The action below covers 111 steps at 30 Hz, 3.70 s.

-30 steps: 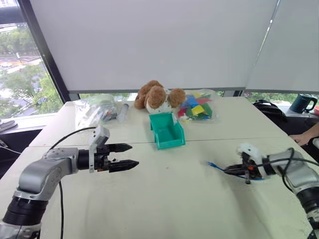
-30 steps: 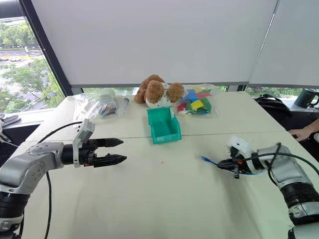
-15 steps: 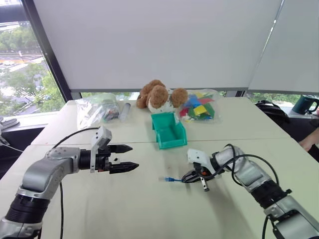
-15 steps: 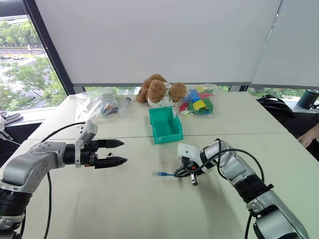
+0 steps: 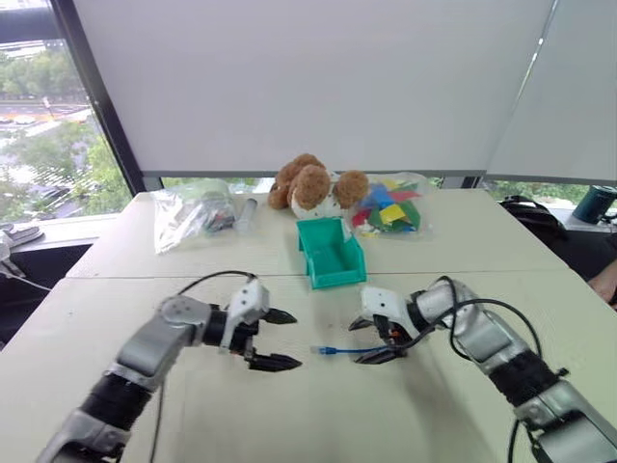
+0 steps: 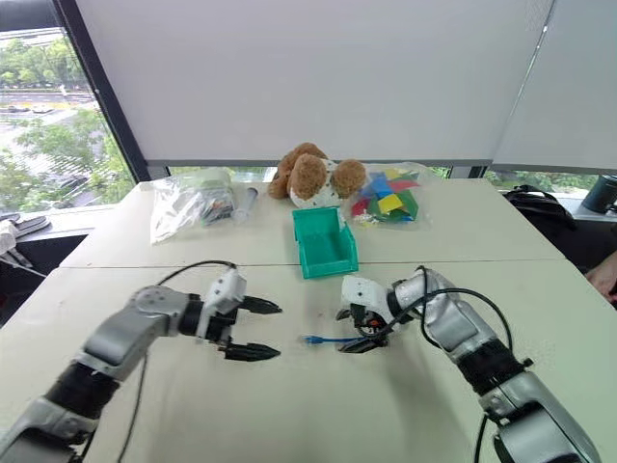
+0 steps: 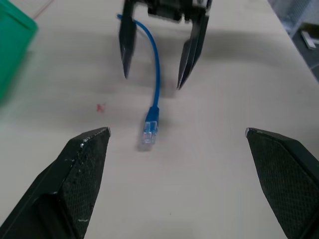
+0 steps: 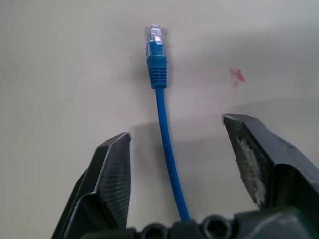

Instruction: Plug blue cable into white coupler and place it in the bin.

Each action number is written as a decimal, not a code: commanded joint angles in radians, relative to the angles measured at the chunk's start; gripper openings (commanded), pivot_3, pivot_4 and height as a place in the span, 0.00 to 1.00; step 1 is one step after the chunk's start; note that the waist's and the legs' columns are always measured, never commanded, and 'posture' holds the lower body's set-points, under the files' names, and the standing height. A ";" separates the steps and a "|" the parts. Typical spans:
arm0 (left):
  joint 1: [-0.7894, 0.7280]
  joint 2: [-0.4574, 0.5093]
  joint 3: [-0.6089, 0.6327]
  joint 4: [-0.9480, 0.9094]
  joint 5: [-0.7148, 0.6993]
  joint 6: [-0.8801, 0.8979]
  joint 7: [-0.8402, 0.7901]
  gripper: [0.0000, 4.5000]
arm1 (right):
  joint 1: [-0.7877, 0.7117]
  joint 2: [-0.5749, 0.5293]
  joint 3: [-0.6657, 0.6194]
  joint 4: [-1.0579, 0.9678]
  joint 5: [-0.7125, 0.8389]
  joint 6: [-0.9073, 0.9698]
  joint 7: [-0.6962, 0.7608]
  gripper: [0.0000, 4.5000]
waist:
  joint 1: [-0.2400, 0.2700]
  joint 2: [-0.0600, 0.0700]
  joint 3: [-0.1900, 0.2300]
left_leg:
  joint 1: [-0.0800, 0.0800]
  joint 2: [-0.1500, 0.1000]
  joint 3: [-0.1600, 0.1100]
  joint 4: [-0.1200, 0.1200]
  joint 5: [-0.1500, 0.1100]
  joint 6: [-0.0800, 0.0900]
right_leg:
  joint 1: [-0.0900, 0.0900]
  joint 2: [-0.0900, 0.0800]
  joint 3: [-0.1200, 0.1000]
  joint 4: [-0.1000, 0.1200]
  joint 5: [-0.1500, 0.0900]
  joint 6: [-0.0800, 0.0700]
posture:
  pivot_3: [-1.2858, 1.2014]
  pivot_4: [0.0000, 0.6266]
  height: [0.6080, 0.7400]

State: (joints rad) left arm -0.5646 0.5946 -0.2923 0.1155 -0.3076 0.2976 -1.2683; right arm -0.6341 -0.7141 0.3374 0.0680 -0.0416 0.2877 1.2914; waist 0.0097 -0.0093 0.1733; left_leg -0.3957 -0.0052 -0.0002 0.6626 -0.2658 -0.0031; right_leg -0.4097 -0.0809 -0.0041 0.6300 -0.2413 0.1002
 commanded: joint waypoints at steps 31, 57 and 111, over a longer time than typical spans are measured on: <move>-0.113 -0.236 -0.020 0.437 0.216 -0.353 0.002 0.01 | 0.522 -0.027 -0.487 -0.819 0.425 0.701 -0.433 0.65 | 0.003 -0.001 0.000 | -0.004 0.001 -0.004 0.002 -0.001 0.002 | -0.001 0.000 -0.002 -0.002 0.000 -0.001 | 0.52 0.24 1.00; -0.060 -0.240 0.119 0.113 0.110 -0.261 0.172 0.01 | 0.056 0.882 -0.967 -0.427 0.769 1.229 -1.027 0.65 | -0.006 0.001 0.000 | -0.012 0.000 -0.004 0.001 -0.001 0.002 | -0.013 0.000 -0.002 0.003 0.001 0.000 | 0.52 0.24 1.00; 0.295 -0.032 0.505 -0.115 0.015 -0.030 0.539 0.99 | 0.013 0.532 -0.586 -0.425 0.972 1.014 -0.956 0.00 | -0.025 0.002 0.001 | -0.013 0.001 -0.003 -0.001 -0.001 0.002 | -0.015 -0.001 -0.001 0.001 0.001 0.000 | 0.52 0.24 1.00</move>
State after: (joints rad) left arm -0.2634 0.5639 0.2107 -0.0105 -0.2750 0.2915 -0.7275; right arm -0.6082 -0.1792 -0.2420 -0.3108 0.8971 1.3209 0.3377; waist -0.0149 -0.0075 0.1744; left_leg -0.4086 -0.0040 -0.0031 0.6612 -0.2665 -0.0016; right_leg -0.4245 -0.0816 -0.0052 0.6316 -0.2406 0.1005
